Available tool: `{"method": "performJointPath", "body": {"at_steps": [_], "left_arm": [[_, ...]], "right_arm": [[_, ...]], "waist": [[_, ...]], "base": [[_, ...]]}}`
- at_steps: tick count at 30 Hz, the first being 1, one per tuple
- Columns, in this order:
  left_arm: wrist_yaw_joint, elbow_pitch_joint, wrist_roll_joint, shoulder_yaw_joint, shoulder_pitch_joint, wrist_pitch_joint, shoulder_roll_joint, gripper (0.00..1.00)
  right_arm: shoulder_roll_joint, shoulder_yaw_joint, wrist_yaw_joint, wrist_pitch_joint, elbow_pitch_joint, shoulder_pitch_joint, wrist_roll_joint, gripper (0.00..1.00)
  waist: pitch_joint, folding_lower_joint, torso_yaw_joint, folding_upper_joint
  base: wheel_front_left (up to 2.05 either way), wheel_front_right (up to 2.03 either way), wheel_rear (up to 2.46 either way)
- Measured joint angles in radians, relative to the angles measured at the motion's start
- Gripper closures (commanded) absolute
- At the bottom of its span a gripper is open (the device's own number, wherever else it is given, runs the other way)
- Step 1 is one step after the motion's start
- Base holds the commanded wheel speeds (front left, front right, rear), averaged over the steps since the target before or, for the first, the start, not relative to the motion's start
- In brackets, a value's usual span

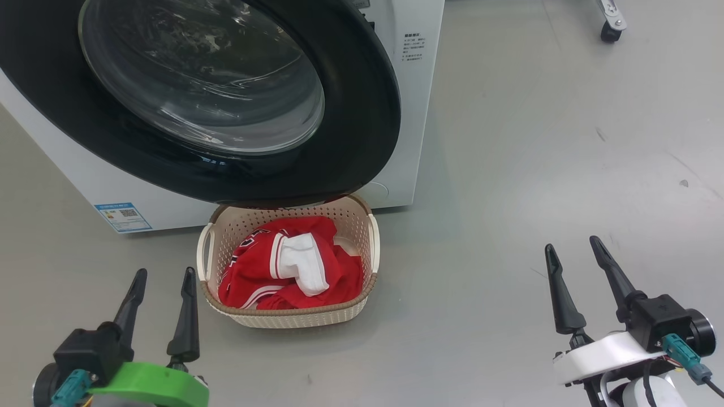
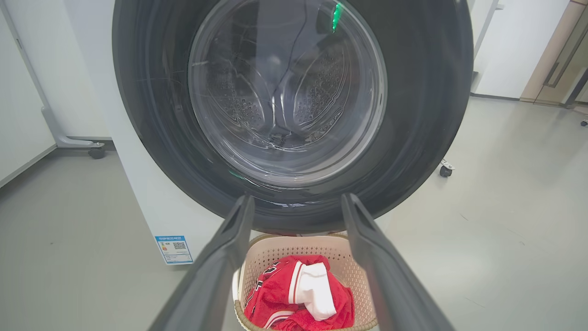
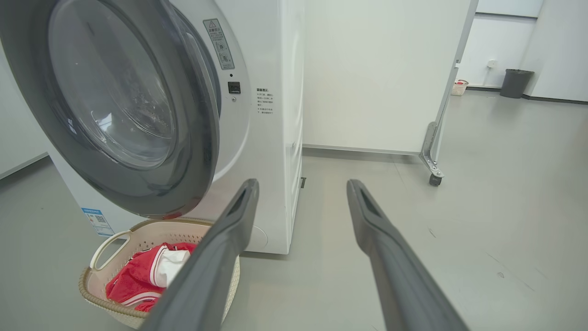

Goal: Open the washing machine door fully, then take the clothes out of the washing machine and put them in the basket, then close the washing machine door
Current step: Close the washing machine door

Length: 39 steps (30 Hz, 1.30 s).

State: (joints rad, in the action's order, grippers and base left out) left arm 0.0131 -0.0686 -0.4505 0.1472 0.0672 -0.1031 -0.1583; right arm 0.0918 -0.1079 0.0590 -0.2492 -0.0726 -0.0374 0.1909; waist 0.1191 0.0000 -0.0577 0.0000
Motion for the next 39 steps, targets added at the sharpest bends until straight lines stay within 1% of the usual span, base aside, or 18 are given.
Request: {"method": "performJointPath", "body": {"at_steps": [4,6,9,14,31,32,34,39], "left_arm": [[-0.009,0.002,0.003,0.021,0.005,-0.006,0.022,0.00],[-0.010,0.004,0.007,0.027,0.005,-0.016,0.024,0.00],[-0.025,0.015,0.014,0.036,0.005,-0.023,0.027,0.00],[-0.039,0.021,0.025,0.042,0.005,-0.028,0.040,0.00],[-0.057,0.022,0.050,0.050,0.005,-0.041,0.044,0.00],[-0.058,0.022,0.050,0.051,0.005,-0.041,0.044,0.00],[-0.058,0.022,0.050,0.052,0.005,-0.041,0.044,0.00],[-0.061,0.024,0.058,0.056,0.005,-0.041,0.044,0.00]], "right_arm": [[0.001,-0.003,0.000,0.000,0.000,-0.012,-0.004,0.00],[0.001,-0.004,0.000,0.000,0.001,-0.012,-0.005,0.00],[0.001,-0.004,-0.009,0.000,0.002,-0.013,-0.007,0.00],[0.002,-0.005,-0.010,0.000,0.005,-0.020,-0.007,0.00],[0.001,-0.008,-0.010,0.000,0.019,-0.034,-0.008,0.00],[0.001,-0.008,-0.010,0.000,0.019,-0.034,-0.008,0.16],[0.001,-0.009,-0.010,0.000,0.020,-0.034,-0.007,1.00],[0.001,-0.012,-0.010,0.006,0.020,-0.037,-0.007,1.00]], "waist": [[-0.005,0.0000,0.002,0.0000],[-0.008,0.0000,0.004,0.0000],[-0.016,0.0000,0.008,0.0000],[-0.026,0.0000,0.017,0.0000],[-0.033,0.0000,0.031,0.0000],[-0.033,0.0000,0.031,0.0000],[-0.033,0.0000,0.031,0.0000],[-0.033,0.0000,0.032,0.0000]], "base": [[0.00,0.00,0.00],[0.00,0.00,0.00],[0.00,0.00,0.00],[0.00,0.00,0.00],[0.00,0.00,0.00],[0.00,0.00,0.00],[0.00,0.00,0.00],[0.00,0.00,0.00]]}}
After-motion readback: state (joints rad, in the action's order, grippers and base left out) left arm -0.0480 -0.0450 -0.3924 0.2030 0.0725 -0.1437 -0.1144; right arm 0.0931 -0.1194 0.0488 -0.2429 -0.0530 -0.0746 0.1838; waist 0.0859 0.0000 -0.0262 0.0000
